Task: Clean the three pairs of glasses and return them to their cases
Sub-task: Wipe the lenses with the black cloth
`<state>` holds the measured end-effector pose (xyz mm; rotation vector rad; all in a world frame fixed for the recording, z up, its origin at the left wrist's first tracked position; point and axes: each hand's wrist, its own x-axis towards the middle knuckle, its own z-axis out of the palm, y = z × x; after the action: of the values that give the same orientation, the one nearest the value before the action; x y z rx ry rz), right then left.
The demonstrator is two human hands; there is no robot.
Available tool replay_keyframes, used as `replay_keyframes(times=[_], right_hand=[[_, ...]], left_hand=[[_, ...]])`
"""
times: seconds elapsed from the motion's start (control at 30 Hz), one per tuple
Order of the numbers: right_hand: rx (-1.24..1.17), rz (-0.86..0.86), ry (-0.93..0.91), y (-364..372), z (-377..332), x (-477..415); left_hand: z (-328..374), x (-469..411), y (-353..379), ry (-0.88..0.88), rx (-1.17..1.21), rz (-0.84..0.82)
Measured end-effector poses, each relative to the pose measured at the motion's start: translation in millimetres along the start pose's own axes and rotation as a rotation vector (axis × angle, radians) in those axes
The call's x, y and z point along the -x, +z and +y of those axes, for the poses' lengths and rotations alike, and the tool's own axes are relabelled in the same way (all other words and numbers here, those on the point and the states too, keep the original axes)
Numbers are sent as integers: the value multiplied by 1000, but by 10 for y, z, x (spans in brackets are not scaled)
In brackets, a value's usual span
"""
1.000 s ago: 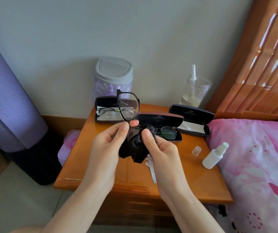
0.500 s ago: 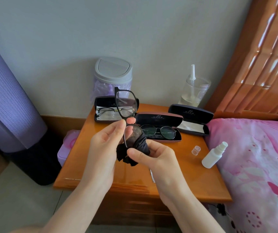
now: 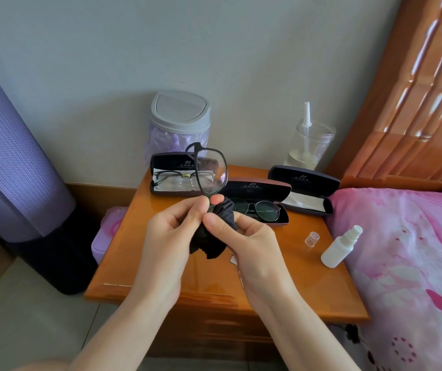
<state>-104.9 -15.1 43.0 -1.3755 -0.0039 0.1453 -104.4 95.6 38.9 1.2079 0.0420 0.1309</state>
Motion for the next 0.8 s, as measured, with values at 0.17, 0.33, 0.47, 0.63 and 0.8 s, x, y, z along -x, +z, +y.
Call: replay_keyframes(times=[0.17, 0.33, 0.47, 0.63, 0.8], right_hand=[[159, -61, 1, -68, 7, 36], [231, -76, 17, -159, 18, 52], [226, -65, -1, -141, -10, 38], [83, -20, -6, -61, -64, -40], [1, 13, 3, 20, -13, -78]], left_hand=[[38, -44, -30, -4, 36, 26], [19, -88, -65, -35, 63, 37], [-4, -51, -44, -11, -4, 31], [1, -18, -2, -28, -10, -15], [20, -38, -33, 5, -33, -6]])
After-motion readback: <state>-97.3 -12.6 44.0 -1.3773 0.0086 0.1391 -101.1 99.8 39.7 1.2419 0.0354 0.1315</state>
